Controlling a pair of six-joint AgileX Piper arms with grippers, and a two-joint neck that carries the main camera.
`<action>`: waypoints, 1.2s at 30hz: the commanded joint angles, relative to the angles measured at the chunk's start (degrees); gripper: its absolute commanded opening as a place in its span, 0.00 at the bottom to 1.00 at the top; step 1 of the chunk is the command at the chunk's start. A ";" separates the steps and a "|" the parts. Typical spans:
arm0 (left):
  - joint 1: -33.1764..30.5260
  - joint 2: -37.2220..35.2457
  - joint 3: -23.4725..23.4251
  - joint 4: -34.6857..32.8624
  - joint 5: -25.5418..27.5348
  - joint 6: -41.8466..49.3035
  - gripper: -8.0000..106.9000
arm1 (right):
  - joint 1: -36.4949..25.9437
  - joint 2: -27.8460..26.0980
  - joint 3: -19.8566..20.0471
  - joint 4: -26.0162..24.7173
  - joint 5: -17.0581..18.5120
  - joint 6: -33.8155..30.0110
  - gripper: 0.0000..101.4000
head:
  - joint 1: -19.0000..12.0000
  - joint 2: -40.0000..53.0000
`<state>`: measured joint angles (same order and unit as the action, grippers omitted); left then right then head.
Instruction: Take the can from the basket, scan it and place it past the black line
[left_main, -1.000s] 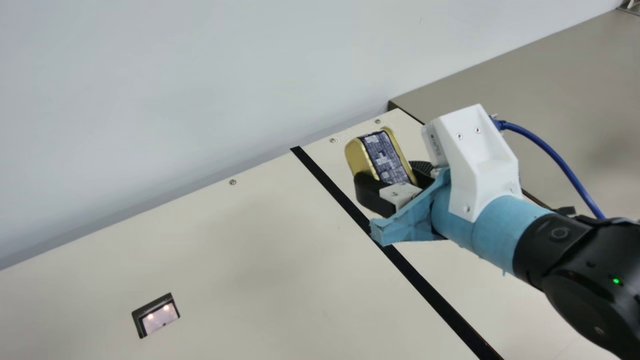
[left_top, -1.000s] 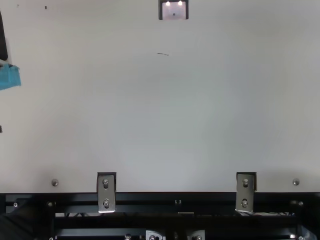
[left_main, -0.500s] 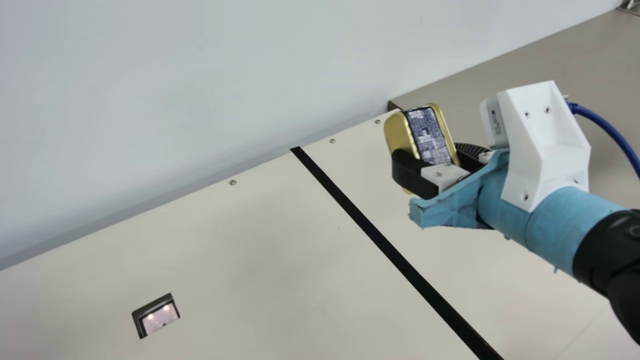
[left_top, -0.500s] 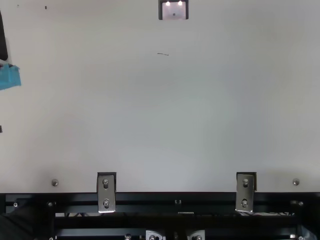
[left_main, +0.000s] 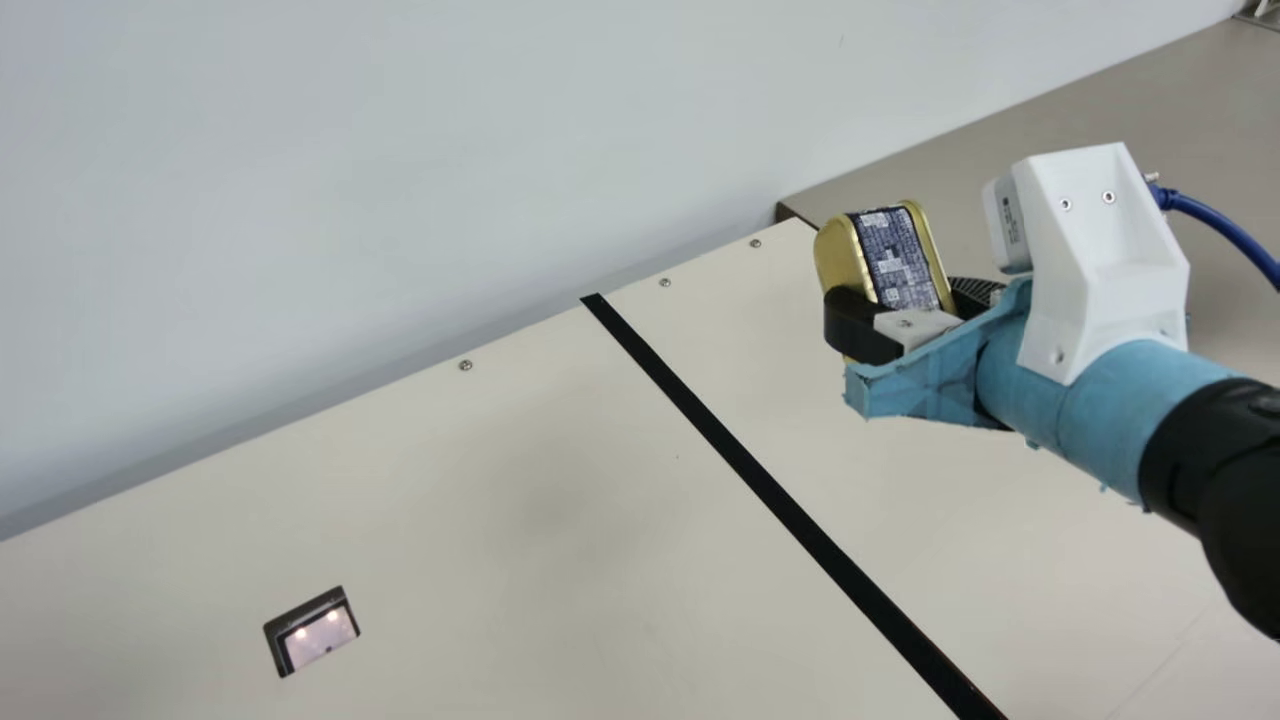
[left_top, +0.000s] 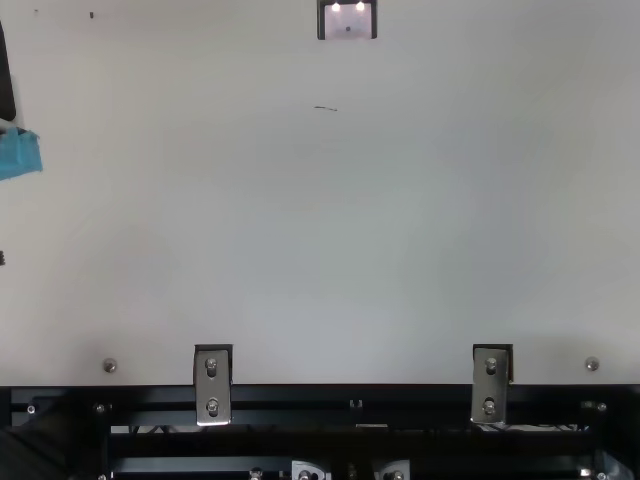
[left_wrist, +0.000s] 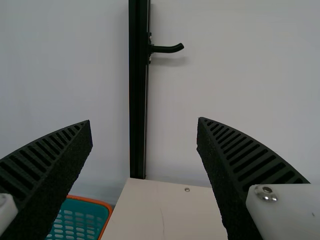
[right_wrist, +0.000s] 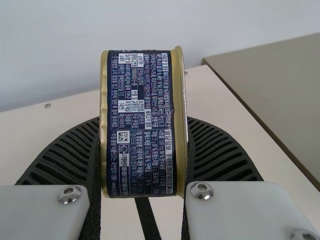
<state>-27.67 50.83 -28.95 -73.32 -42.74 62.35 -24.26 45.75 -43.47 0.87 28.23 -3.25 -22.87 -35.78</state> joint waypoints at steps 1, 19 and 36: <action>0.00 0.00 0.00 0.00 0.00 0.00 0.85 | -3.03 1.95 0.19 5.09 -0.51 -6.91 0.00 | -2.13 -0.67; 0.00 0.00 0.00 0.00 0.00 0.00 0.85 | -34.65 21.78 -6.57 37.80 12.11 -60.67 0.00 | -2.13 -0.67; 0.00 0.00 0.00 0.00 0.00 0.00 0.85 | -47.41 28.68 -5.62 35.46 20.42 -85.61 0.00 | -2.13 -0.67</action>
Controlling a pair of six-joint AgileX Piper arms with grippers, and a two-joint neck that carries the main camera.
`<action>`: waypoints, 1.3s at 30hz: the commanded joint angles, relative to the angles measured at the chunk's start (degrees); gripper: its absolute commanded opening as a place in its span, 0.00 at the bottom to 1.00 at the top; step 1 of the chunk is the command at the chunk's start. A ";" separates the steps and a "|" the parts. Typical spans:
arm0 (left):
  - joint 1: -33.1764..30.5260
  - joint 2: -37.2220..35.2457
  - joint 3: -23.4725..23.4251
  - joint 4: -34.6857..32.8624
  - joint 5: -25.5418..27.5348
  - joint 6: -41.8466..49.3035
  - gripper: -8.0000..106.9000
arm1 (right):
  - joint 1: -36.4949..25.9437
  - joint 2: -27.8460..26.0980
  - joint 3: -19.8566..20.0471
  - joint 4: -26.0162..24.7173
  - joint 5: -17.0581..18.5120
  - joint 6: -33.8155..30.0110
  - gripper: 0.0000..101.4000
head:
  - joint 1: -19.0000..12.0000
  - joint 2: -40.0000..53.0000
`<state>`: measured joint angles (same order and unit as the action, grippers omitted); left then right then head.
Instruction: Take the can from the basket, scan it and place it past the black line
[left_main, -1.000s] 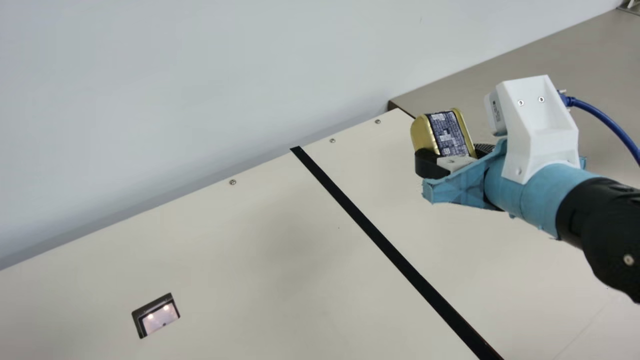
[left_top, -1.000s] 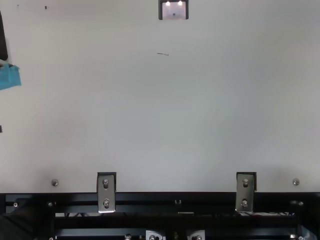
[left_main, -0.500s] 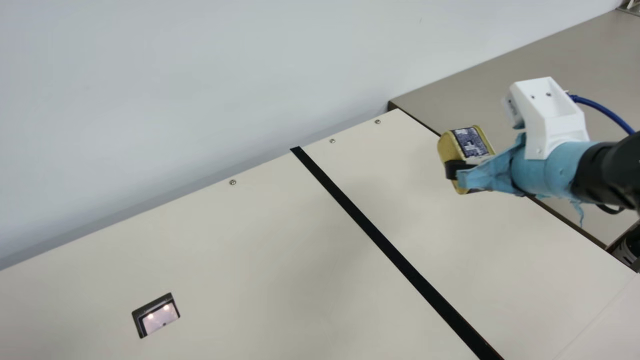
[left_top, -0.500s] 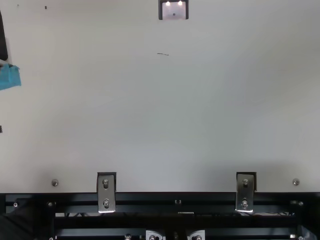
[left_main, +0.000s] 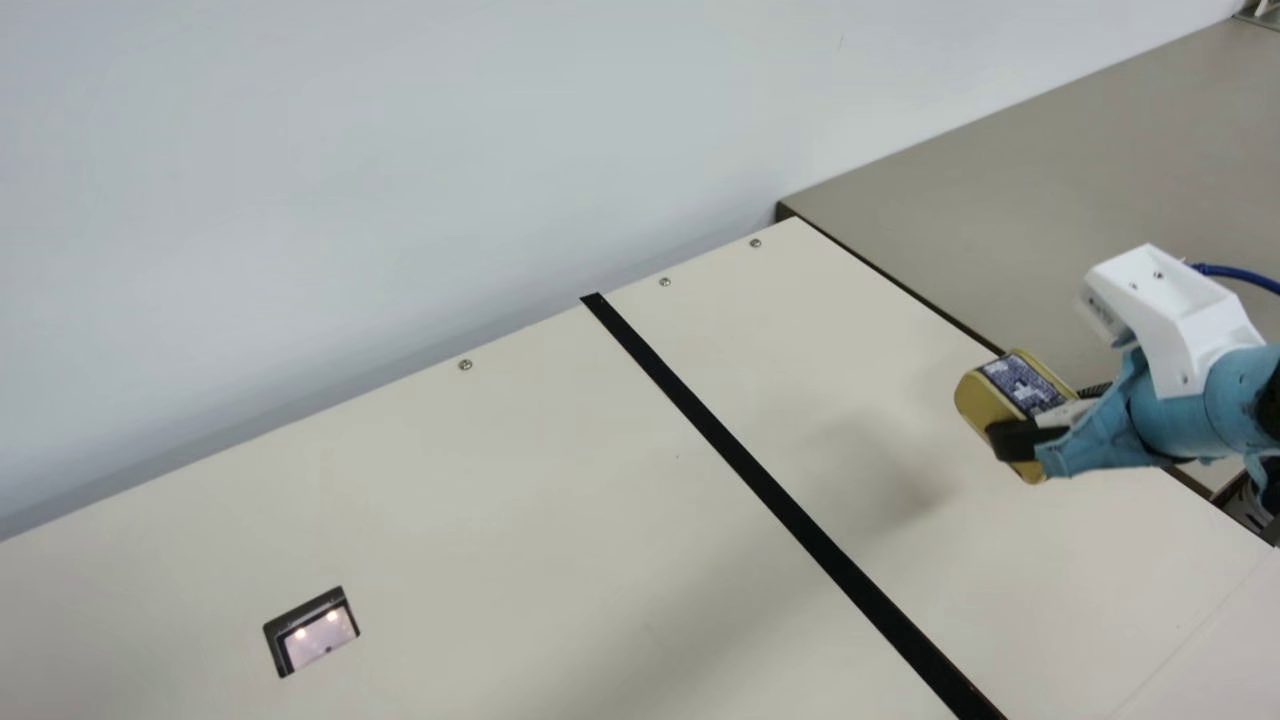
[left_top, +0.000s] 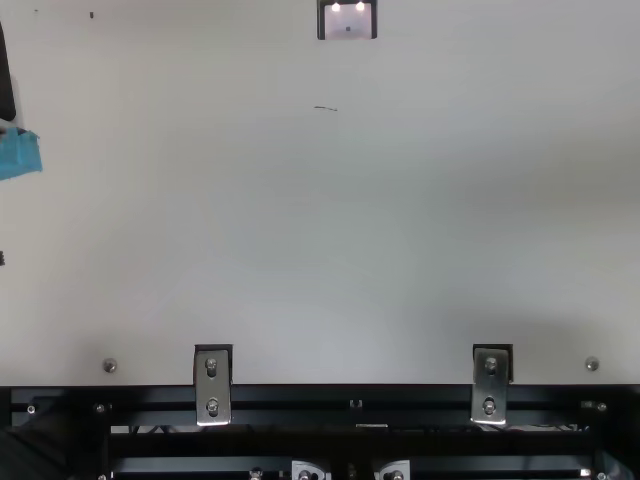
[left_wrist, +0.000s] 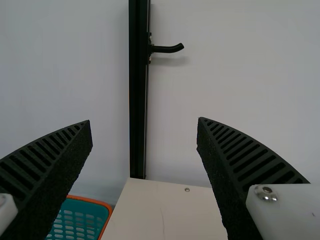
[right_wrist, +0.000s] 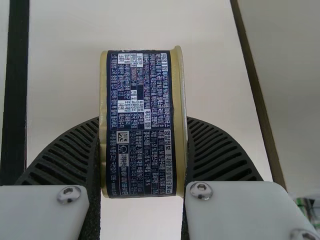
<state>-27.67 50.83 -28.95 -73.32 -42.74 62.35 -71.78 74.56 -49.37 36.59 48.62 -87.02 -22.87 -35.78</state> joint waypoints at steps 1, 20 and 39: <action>0.00 0.00 0.00 0.00 0.00 0.00 0.85 | 0.18 -0.32 0.54 -0.31 -0.07 -2.24 0.00 | -2.13 -0.67; 0.00 0.00 0.00 0.00 0.00 0.00 0.85 | 6.42 1.01 4.67 -4.61 -7.34 1.81 0.00 | -2.13 -0.67; 0.00 0.00 0.00 0.00 0.00 0.00 0.85 | 15.22 7.80 7.72 -7.32 -18.78 9.19 0.00 | -2.13 -0.67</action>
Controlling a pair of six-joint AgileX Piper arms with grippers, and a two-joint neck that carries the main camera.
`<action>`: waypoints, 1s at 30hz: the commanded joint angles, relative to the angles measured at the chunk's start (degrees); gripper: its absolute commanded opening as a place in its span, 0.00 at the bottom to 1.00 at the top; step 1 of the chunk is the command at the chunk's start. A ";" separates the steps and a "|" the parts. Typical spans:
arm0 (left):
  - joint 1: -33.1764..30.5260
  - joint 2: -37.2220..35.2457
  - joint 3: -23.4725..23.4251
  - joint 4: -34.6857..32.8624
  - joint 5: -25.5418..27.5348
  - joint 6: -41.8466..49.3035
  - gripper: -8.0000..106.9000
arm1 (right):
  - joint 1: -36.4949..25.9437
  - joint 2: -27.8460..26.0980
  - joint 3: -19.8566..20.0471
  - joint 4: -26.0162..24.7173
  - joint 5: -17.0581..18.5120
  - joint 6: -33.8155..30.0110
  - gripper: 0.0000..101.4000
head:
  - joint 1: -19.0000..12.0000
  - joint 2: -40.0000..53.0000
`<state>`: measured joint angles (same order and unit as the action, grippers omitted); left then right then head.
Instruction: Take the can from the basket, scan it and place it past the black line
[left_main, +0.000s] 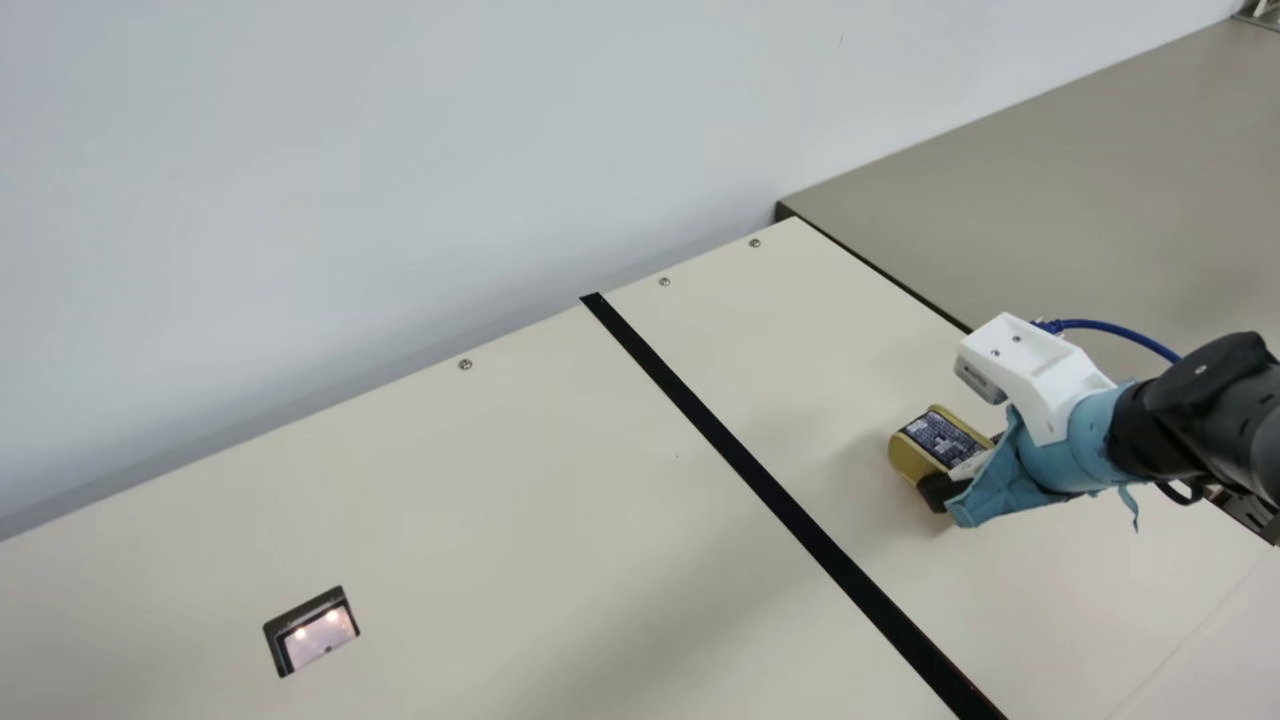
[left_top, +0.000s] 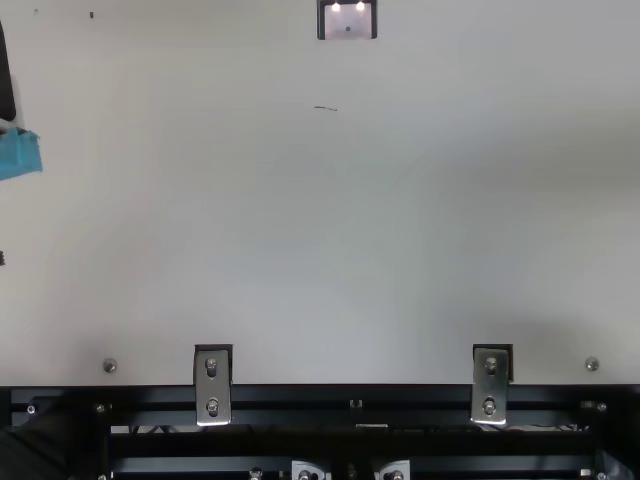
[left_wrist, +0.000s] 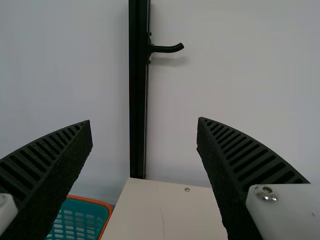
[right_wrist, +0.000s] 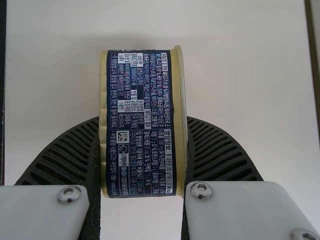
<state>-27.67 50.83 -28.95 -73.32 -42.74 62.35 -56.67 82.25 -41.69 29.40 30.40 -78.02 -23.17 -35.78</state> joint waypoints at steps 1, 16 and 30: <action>0.00 0.00 0.00 0.00 0.00 0.00 0.85 | 0.30 0.37 0.14 -0.10 -0.93 0.28 0.00 | -1.83 -0.67; 0.00 0.00 0.00 0.00 0.00 0.00 0.85 | 1.13 2.34 0.61 1.00 -3.10 0.06 0.00 | -1.83 -0.67; 0.00 0.00 0.00 0.00 0.00 0.00 0.85 | 1.15 2.45 0.61 1.41 -3.49 -0.08 1.00 | -1.83 -0.67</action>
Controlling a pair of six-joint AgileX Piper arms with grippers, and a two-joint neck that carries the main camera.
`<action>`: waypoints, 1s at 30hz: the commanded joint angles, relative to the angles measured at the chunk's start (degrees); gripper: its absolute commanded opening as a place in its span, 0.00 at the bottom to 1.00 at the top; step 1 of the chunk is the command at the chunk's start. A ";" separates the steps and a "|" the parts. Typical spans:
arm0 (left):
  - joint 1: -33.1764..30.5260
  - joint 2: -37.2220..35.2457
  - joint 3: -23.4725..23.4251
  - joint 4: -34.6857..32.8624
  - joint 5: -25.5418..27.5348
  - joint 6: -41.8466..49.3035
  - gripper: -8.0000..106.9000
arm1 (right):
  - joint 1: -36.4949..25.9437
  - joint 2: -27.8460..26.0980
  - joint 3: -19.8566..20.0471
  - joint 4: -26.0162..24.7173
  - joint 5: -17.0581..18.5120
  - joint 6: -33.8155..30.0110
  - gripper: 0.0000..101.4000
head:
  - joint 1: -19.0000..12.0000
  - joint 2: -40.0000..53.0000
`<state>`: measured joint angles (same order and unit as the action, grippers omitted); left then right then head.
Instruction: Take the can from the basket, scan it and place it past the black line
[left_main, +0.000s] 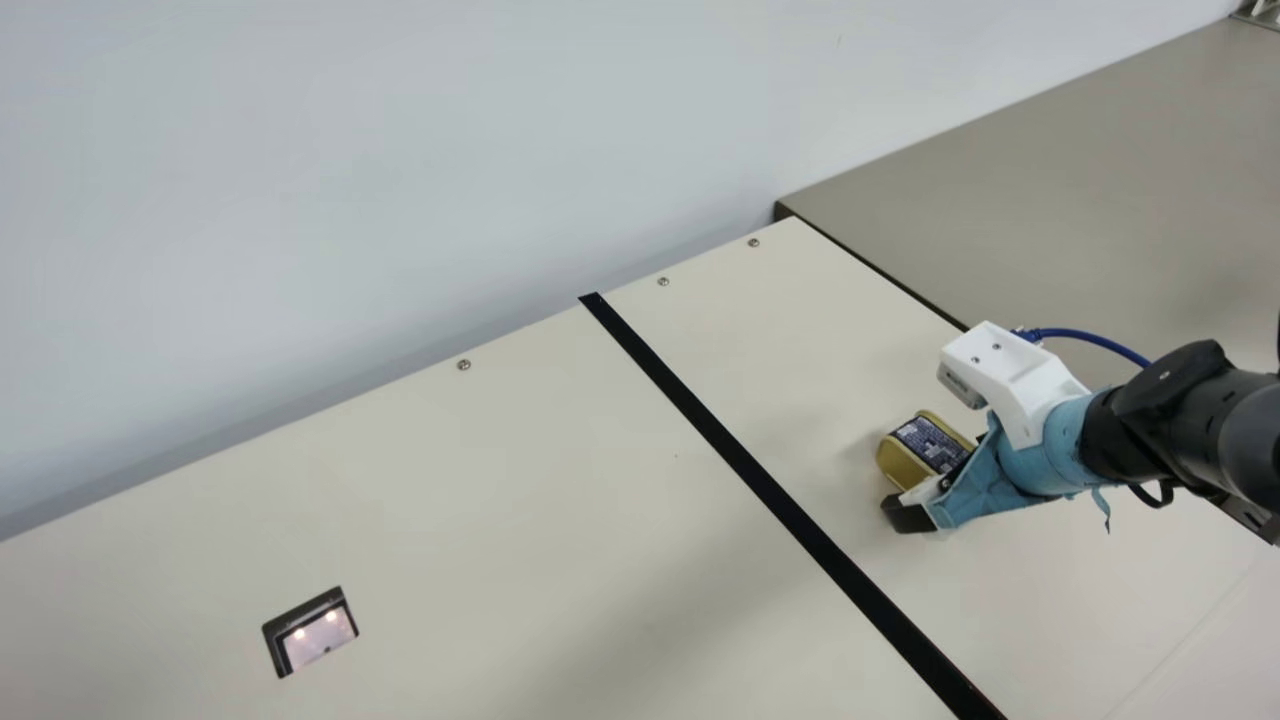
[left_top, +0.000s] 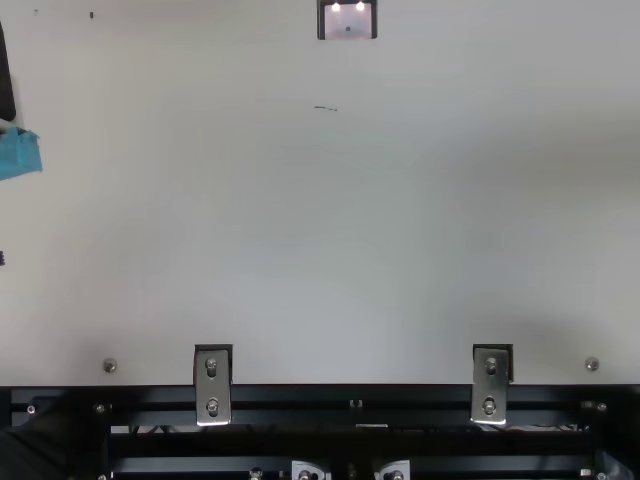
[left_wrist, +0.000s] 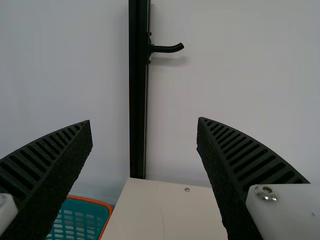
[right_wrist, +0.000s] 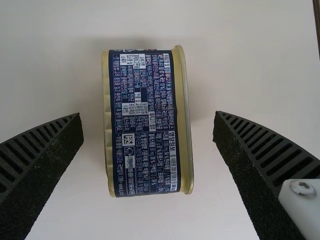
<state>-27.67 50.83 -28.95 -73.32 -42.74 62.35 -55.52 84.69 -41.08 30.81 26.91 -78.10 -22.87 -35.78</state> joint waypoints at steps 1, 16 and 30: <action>0.00 0.00 0.00 0.00 0.00 0.00 0.85 | 0.00 0.00 0.00 0.00 0.00 0.00 1.00 | -2.13 -0.67; 0.00 0.00 0.00 0.00 0.00 0.00 0.85 | 2.06 -11.52 -3.84 -2.11 7.93 5.84 1.00 | -2.13 -0.67; 0.00 0.00 0.00 0.00 0.00 0.00 0.85 | 4.82 -30.56 -6.44 8.26 22.28 13.19 1.00 | -2.13 -0.67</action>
<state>-27.67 50.83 -28.95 -73.32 -42.74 62.35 -50.80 57.29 -47.58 36.86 47.52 -66.29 -23.17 -35.78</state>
